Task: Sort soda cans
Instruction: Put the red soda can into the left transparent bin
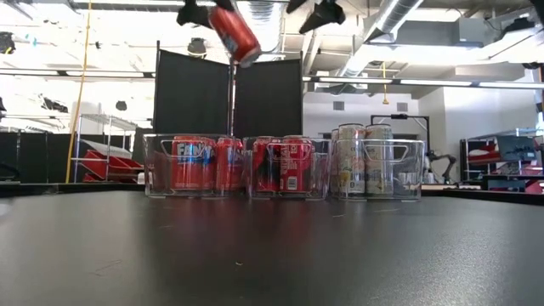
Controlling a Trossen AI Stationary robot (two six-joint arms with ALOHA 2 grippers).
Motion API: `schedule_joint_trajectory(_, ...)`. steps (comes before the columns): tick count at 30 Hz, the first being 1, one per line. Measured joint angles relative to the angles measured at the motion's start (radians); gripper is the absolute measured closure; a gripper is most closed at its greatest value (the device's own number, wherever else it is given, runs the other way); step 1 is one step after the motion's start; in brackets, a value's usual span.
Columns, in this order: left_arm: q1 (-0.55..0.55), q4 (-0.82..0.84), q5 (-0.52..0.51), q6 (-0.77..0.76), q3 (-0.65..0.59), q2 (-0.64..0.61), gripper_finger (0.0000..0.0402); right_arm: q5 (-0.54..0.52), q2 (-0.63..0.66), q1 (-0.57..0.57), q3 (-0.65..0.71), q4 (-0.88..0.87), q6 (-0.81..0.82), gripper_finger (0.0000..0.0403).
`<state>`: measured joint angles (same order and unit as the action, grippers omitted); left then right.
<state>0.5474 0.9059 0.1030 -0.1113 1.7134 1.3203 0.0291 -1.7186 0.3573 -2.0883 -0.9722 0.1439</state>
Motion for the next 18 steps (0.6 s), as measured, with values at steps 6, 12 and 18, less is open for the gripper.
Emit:
schedule_joint_trajectory(6, -0.009, -0.063, -0.002, -0.059, 0.0, -0.087, 0.0101, 0.129, 0.162, -0.001, 0.379, 0.523, 0.093, 0.0026)
schedule_joint_trajectory(12, -0.009, -0.176, 0.014, -0.119, 0.0, -0.145, 0.0101, 0.199, 0.276, 0.004, 0.78, 1.335, 0.338, 0.0005)
schedule_joint_trajectory(18, -0.029, -0.268, 0.032, -0.173, 0.0, -0.149, 0.0101, 0.245, 0.206, 0.002, 0.901, 1.747, 0.539, 0.0003)
